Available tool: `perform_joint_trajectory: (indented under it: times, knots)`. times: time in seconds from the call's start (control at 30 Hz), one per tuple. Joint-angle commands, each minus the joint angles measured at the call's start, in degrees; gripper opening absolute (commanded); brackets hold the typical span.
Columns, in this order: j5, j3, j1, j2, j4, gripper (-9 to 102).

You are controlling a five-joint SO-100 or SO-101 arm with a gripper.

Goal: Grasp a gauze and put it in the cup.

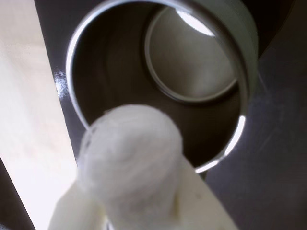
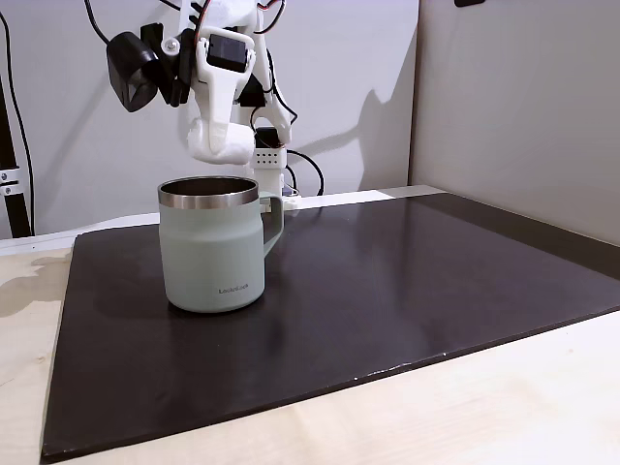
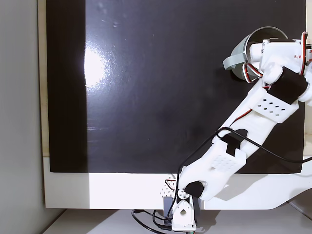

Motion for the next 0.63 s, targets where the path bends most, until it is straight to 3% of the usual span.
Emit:
perform_joint_trajectory:
  times: [0.0,0.1,0.17,0.6]
  knots:
    - [-0.3,-4.2,0.7,0.4,0.4,5]
    - [0.2,-4.7,1.6,0.3,0.5,26]
    - [1.4,-5.1,2.5,0.3,0.6,31]
    - [1.0,-6.3,3.1,0.3,1.2,32]
